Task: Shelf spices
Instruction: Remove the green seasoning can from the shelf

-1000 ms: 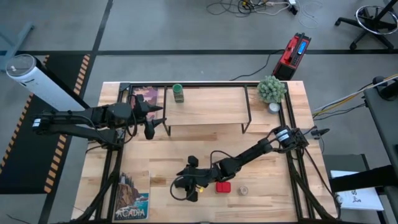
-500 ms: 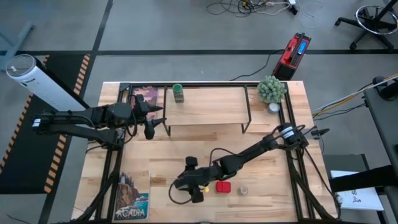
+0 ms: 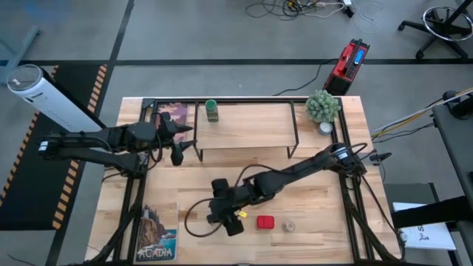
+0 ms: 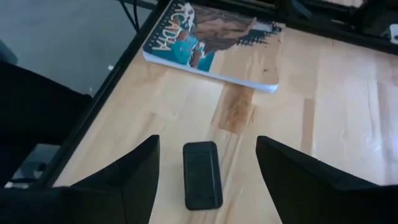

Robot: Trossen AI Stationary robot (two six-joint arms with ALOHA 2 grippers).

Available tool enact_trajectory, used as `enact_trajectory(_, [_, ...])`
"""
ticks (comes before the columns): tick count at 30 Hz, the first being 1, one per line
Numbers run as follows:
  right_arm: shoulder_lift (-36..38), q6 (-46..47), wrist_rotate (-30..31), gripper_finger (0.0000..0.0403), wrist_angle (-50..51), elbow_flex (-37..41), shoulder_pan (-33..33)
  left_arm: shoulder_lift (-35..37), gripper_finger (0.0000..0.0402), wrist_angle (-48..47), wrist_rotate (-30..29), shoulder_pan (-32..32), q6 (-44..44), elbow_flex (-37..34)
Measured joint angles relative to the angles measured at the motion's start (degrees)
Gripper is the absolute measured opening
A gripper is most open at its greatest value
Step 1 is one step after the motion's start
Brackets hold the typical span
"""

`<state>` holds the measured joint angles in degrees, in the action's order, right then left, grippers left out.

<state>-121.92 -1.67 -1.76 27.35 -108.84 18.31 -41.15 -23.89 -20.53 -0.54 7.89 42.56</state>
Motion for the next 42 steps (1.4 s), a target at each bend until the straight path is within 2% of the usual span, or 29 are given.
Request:
enact_trajectory(8, [-6.2,-0.2,-1.3,0.0249,6.9,-7.1,0.0,0.9,0.0233,-8.3,-0.5,0.0,1.7,7.1])
enact_trajectory(20, [-13.1,-4.9,-1.6,0.0244,14.7,-15.8,0.6,1.4,0.0241,-9.8,0.1,0.1,2.1,7.1])
enact_trajectory(27, [-14.4,-5.4,-0.2,0.0247,16.0,-16.5,0.5,1.4,0.0229,-10.1,0.1,0.1,2.1,7.1])
enact_trajectory(32, [-14.3,-1.1,0.1,0.0237,15.7,-16.6,0.5,1.4,0.0226,-10.1,0.1,0.1,2.2,7.0])
enact_trajectory(42, [-14.9,1.0,0.3,0.0235,15.9,-16.6,0.8,1.0,0.0236,-10.0,0.1,0.1,2.3,7.0])
